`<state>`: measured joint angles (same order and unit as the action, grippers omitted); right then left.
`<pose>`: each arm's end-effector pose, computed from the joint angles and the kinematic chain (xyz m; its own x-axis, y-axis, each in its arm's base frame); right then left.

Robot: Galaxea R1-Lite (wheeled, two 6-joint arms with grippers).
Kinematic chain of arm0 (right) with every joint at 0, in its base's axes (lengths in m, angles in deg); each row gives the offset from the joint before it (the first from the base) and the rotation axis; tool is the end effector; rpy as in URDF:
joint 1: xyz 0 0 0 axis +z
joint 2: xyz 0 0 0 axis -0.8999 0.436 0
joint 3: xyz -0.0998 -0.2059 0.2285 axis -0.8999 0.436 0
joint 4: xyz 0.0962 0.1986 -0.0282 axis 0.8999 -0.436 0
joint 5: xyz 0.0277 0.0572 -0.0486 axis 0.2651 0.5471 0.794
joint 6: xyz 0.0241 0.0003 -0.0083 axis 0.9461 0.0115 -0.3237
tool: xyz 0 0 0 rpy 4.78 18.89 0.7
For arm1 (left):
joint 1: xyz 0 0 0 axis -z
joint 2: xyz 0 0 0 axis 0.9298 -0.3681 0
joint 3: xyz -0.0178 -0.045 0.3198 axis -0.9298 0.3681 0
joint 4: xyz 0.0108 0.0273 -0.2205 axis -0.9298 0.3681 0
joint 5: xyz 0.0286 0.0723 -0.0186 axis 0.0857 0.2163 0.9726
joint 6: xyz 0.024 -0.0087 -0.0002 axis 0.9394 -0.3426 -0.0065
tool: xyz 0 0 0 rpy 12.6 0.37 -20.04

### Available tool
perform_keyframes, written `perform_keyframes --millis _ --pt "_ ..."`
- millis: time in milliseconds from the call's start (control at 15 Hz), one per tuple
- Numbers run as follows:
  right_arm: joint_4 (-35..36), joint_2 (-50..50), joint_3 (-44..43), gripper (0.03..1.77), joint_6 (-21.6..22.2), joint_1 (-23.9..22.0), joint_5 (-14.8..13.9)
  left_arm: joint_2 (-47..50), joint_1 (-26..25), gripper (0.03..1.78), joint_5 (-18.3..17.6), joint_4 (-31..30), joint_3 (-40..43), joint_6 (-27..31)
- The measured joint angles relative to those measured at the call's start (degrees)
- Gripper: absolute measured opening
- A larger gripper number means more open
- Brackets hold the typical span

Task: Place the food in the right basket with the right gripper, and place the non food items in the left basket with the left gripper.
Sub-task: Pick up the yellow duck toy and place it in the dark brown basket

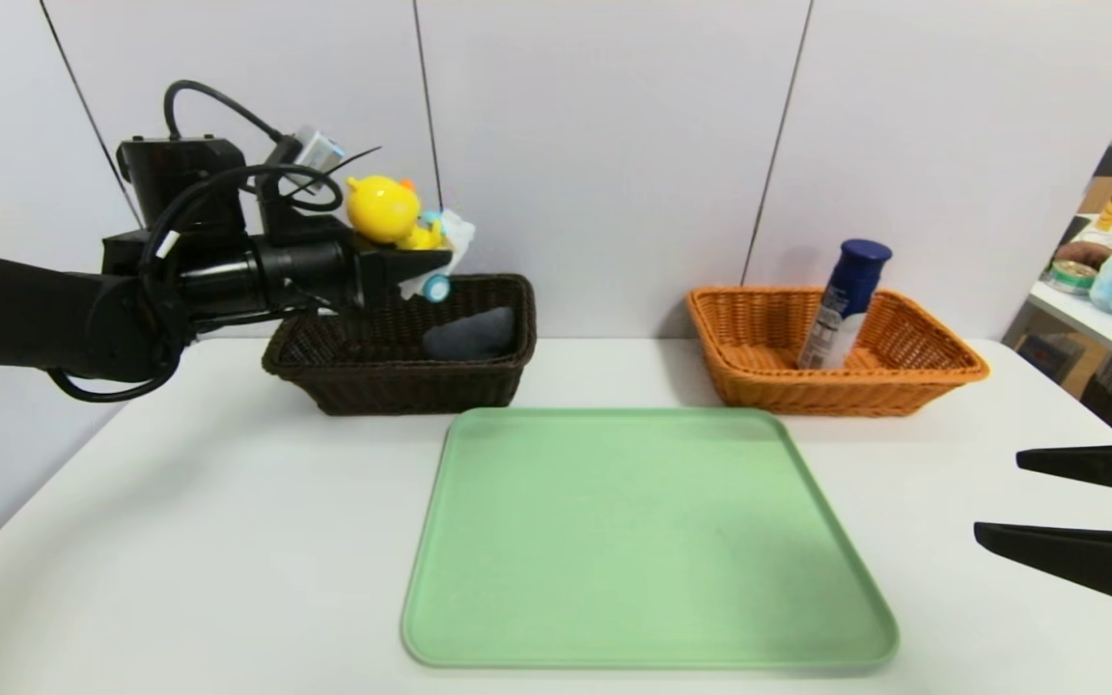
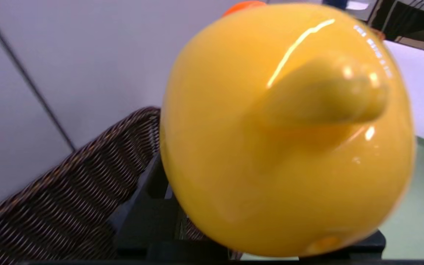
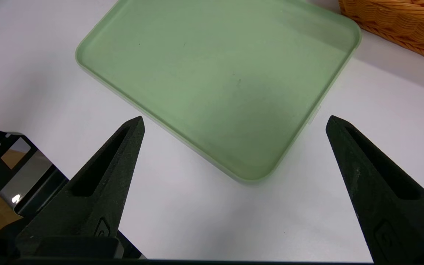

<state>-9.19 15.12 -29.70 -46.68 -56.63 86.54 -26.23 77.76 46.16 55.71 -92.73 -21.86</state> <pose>0.1433 0.0314 0.2542 0.6741 0.5737 -0.4654 -0.5941 0.7954 0.1199 0.4024 -0.0836 0.2426 0.6204 -0.7835 -0.0343 0.7842 0.6191 0.0418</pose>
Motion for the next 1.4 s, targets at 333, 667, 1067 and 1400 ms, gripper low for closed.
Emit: perform_keyframes --millis 333,667,1067,1400 --pt "-0.09 0.02 0.0 1.7 0.05 -0.09 0.0 -3.5 -6.42 0.76 0.0 4.24 -0.65 0.55" --pt "-0.06 0.02 0.24 1.7 0.05 -0.28 0.0 -6.79 -8.59 0.76 0.0 5.35 -1.79 0.52" --pt "-0.17 0.0 0.59 1.7 0.05 -0.35 -0.09 -9.7 -8.66 0.75 0.01 5.12 -2.44 0.52" --pt "-0.37 -0.28 0.77 1.7 0.07 -0.39 -0.09 -11.63 -9.01 0.75 0.01 5.16 -3.32 0.44"
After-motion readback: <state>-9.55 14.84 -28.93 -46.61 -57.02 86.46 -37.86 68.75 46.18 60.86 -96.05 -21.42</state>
